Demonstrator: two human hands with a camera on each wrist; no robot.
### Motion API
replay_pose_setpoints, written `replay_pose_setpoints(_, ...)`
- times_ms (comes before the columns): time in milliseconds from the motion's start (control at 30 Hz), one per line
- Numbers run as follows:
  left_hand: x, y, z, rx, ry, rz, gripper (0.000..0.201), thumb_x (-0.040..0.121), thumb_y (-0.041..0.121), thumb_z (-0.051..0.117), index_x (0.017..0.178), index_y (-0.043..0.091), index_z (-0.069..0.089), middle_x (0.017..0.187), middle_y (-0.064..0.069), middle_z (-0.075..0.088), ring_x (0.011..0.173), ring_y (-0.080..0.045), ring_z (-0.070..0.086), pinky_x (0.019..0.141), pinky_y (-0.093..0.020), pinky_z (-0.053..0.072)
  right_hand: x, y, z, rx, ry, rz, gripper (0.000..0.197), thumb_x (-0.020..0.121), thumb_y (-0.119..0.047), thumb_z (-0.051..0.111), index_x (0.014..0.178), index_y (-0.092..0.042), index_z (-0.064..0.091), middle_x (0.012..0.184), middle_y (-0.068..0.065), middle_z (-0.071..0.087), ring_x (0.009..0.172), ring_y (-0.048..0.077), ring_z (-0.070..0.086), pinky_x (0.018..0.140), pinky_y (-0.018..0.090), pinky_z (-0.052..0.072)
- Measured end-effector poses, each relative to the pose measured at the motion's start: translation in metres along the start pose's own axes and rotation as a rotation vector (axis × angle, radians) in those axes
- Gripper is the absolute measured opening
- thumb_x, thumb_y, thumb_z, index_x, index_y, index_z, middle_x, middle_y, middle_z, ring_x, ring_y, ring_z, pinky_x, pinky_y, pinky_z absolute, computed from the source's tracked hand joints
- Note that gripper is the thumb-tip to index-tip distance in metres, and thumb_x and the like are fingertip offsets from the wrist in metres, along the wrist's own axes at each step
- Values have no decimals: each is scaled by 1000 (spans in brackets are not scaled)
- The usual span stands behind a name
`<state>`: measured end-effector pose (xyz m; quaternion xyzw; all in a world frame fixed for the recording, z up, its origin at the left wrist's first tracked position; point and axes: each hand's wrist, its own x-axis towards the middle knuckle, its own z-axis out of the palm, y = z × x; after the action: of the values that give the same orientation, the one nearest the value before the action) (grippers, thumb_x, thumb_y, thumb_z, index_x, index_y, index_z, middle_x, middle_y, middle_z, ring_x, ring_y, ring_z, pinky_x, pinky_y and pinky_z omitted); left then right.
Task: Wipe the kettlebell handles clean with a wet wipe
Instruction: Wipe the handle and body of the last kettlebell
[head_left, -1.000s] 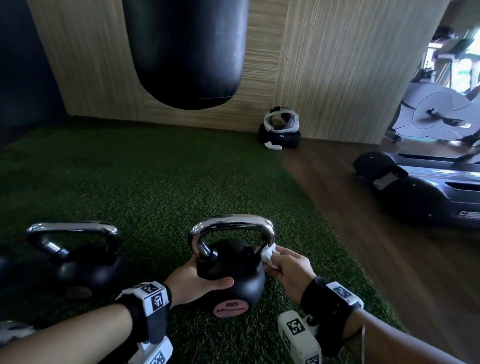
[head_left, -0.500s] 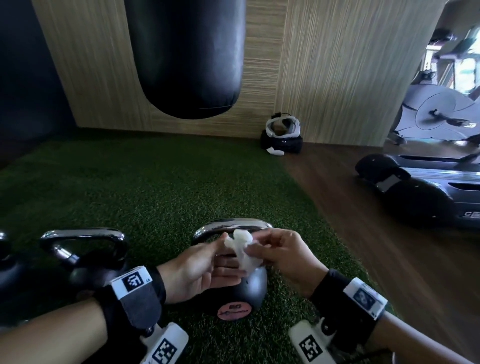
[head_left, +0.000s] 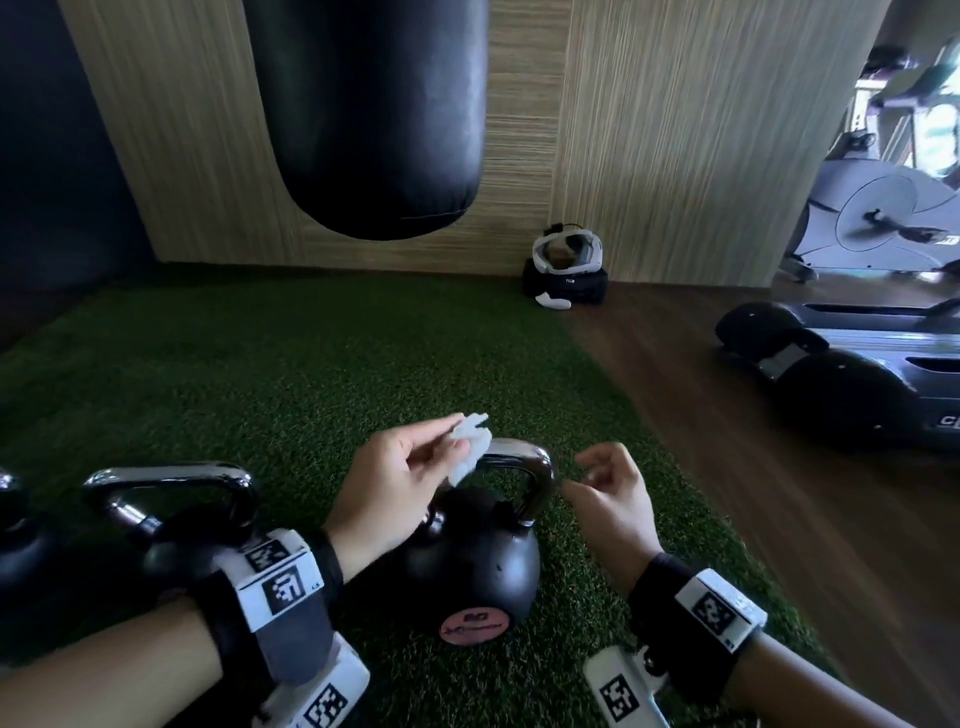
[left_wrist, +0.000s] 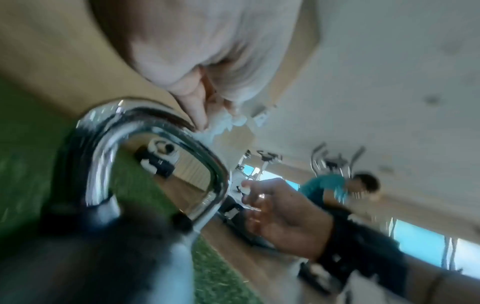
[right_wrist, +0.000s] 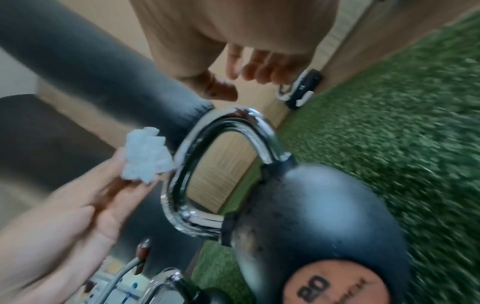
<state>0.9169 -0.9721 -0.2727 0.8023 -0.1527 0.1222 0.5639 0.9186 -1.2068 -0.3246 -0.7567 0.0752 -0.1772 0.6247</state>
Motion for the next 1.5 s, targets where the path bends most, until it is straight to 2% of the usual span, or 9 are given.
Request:
replay_pose_setpoints(167,23,6,13,527,-24,394,31,97,28,67,126,19,73,109,4,79,91,-3,73,82,-9,52,8,46,18,-122,-322,220,51,63,-33,89,108,-36,66,101,-9,72,94,12,68,83,35,56)
replay_pose_setpoints(233,27,9,22,672,-118,462,27,101,34,54,114,20,74,104,3,79,89,-11,74,78,-24,58,6,56,32,-158,-326,169,54,57,-52,89,105,-38,70,99,-10,78,96,12,73,91,43,59)
replay_pose_setpoints(500,15,-8,-6,708,-84,412,42,103,43,35,101,19,69,82,3,73,68,-7,68,64,-37,57,2,72,48,-209,-216,113,48,68,-67,76,101,-34,68,91,-8,76,82,16,73,81,42,61)
replay_pose_setpoints(667,2,-12,-11,689,-78,432,22,101,14,59,117,22,72,104,10,78,87,-2,73,90,-23,57,1,76,46,-257,-190,59,34,81,-55,79,100,-31,67,91,-9,75,80,12,72,77,34,59)
replay_pose_setpoints(833,7,-53,-34,438,140,69,20,101,20,62,112,20,79,80,45,62,78,20,64,74,-10,53,-4,72,47,-208,-182,80,31,83,-51,79,101,-29,67,95,-10,74,88,7,71,76,30,58)
replay_pose_setpoints(1000,-4,-63,-29,297,195,36,26,102,21,60,124,25,74,108,24,71,93,14,67,81,-3,49,-5,76,49,-190,-172,71,30,83,-51,79,101,-29,67,94,-11,74,89,6,70,78,31,59)
replay_pose_setpoints(1267,-19,-85,-16,-7,240,-261,20,99,53,56,95,46,74,100,7,79,100,-23,75,93,-55,59,-3,86,48,-143,-191,53,35,81,-55,78,104,-31,67,98,-10,75,91,7,72,84,38,61)
replay_pose_setpoints(1400,-27,-90,-13,-75,258,-268,41,104,24,58,89,60,73,99,20,77,105,-12,73,93,-39,59,-3,86,49,-142,-182,41,32,82,-53,78,105,-34,67,98,-12,75,91,5,71,85,39,60)
replay_pose_setpoints(1500,-32,-94,-11,-215,176,-382,32,103,11,58,98,34,79,101,7,80,107,-15,73,92,-30,59,-2,89,50,-109,-194,58,33,80,-55,79,103,-36,68,98,-12,76,92,7,72,86,43,61)
